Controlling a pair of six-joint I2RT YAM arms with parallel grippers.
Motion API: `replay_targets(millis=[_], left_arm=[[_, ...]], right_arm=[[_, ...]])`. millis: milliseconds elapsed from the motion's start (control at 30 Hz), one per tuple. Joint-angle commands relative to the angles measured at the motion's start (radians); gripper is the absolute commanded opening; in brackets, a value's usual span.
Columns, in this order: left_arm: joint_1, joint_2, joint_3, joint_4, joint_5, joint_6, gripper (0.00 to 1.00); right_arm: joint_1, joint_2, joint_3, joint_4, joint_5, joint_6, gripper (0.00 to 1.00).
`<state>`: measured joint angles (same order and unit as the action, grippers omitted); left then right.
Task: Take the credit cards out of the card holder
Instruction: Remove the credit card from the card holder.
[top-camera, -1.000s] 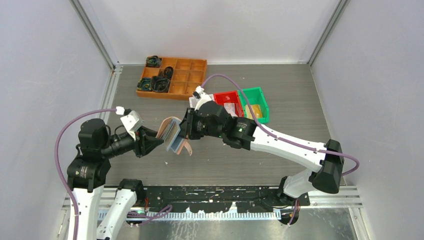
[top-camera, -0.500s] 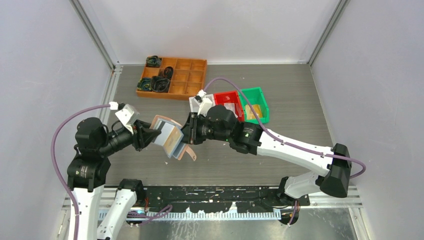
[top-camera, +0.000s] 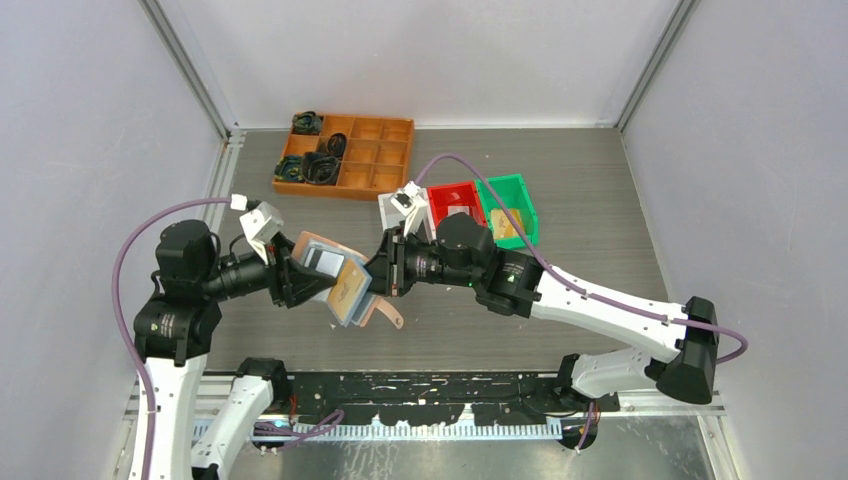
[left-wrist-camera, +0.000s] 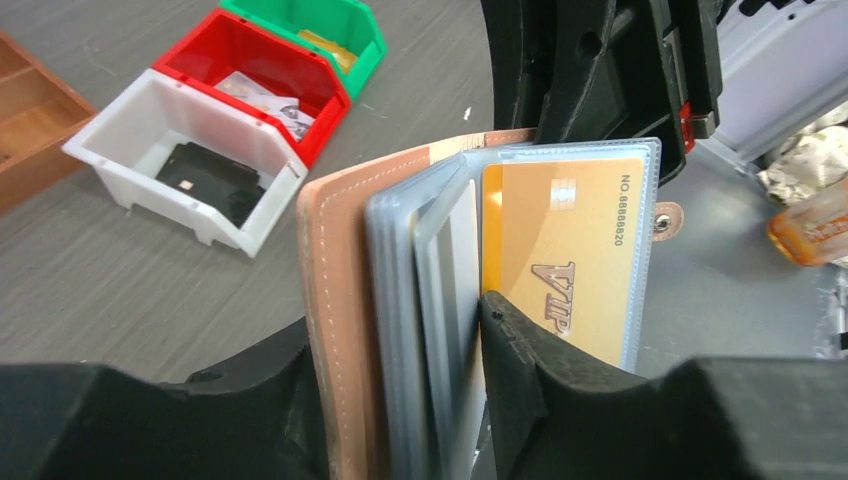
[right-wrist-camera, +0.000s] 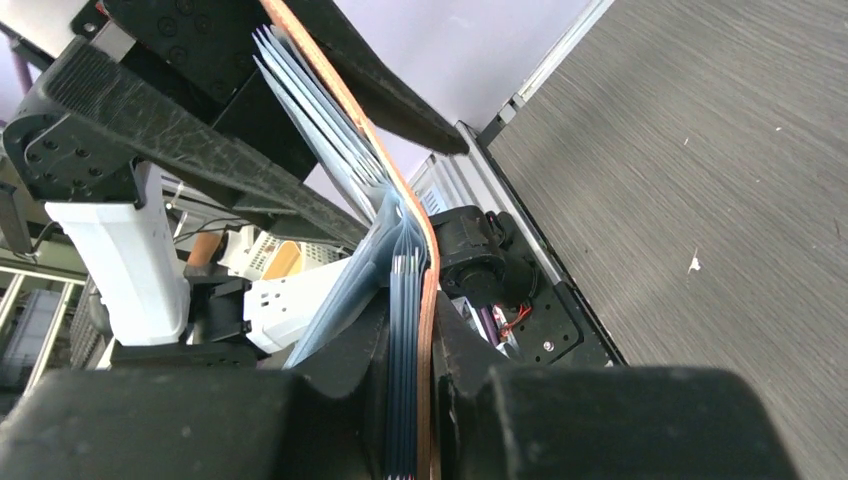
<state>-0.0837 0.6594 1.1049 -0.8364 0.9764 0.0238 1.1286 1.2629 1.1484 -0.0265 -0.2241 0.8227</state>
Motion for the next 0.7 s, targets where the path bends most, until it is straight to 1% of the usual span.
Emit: replay_targets(millis=[0, 167, 200, 233, 300, 400, 433, 500, 533, 600, 667], left_arm=[[0.001, 0.019, 0.037, -0.016, 0.056, -0.018, 0.44], [0.001, 0.027, 0.059, -0.006, 0.09, -0.065, 0.26], [0.001, 0.03, 0.066, -0.011, 0.097, -0.067, 0.22], [0.001, 0.034, 0.073, -0.016, 0.103, -0.071, 0.19], [0.001, 0.043, 0.086, -0.028, 0.113, -0.078, 0.13], [0.001, 0.052, 0.097, -0.041, 0.123, -0.091, 0.09], [0.001, 0.054, 0.098, -0.043, 0.126, -0.093, 0.09], [0.0, 0.051, 0.1, -0.044, 0.127, -0.096, 0.08], [0.001, 0.052, 0.102, -0.045, 0.128, -0.097, 0.07], [0.0, 0.052, 0.105, -0.05, 0.135, -0.097, 0.07], [0.001, 0.05, 0.104, -0.059, 0.139, -0.099, 0.07]], right_arm=[[0.005, -0.07, 0.015, 0.155, -0.052, -0.033, 0.01], [0.004, -0.092, -0.002, 0.139, -0.048, -0.056, 0.01], [0.004, -0.098, -0.007, 0.135, -0.046, -0.063, 0.04], [0.004, -0.104, -0.012, 0.128, -0.046, -0.074, 0.1], [0.003, -0.122, -0.013, 0.08, -0.032, -0.108, 0.3], [-0.013, -0.162, -0.012, -0.03, -0.026, -0.181, 0.6], [-0.022, -0.178, -0.01, -0.069, -0.026, -0.211, 0.66], [-0.055, -0.214, -0.006, -0.135, -0.031, -0.258, 0.74], [-0.091, -0.233, -0.002, -0.165, -0.041, -0.275, 0.78], [-0.157, -0.261, 0.012, -0.218, -0.072, -0.292, 0.81], [-0.216, -0.279, 0.031, -0.231, -0.121, -0.284, 0.82]])
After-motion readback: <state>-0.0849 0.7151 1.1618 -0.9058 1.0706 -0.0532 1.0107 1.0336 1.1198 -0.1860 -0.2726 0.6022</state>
